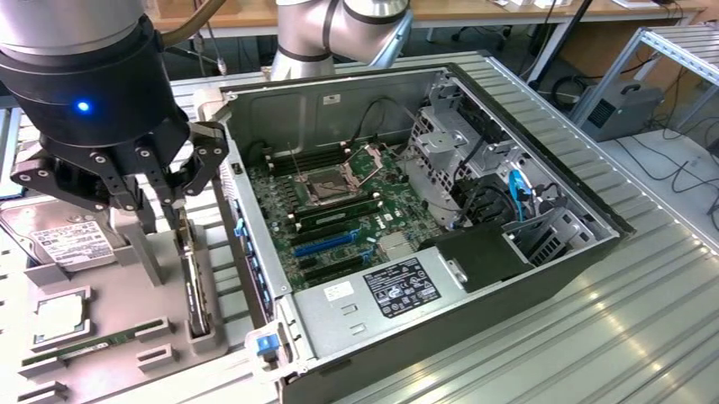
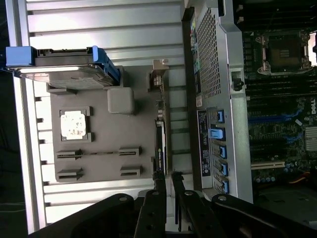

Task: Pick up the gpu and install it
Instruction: 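Pick up the gpu and move the gpu toward the slot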

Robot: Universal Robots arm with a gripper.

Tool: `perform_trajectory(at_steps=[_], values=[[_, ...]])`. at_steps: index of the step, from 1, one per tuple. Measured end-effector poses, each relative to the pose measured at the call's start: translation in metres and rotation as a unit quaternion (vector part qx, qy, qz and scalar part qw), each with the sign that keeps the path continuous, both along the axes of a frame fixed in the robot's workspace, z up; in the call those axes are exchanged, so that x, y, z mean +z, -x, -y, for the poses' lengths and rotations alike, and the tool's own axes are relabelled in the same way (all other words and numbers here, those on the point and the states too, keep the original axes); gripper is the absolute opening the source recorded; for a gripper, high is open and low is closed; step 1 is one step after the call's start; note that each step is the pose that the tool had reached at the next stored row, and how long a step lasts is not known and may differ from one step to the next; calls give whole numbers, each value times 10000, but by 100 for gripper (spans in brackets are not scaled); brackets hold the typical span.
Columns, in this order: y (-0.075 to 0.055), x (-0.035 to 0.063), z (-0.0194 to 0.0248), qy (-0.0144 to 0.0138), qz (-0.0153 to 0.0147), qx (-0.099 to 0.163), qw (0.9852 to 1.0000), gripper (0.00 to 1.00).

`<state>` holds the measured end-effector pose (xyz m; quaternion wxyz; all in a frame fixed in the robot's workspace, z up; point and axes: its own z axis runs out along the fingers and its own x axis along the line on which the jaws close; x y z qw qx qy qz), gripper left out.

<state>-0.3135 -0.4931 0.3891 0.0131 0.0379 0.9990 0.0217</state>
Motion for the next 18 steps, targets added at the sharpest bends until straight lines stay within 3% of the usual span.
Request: perform_trajectory(at_steps=[2, 10, 14, 18], values=[[0, 0, 0, 0, 0, 0, 10000, 36], [0, -153, 0, -2, 0, 0, 10000, 36], [0, -295, 0, -1, 0, 0, 10000, 36], [0, -377, 0, -1, 0, 0, 10000, 36]])
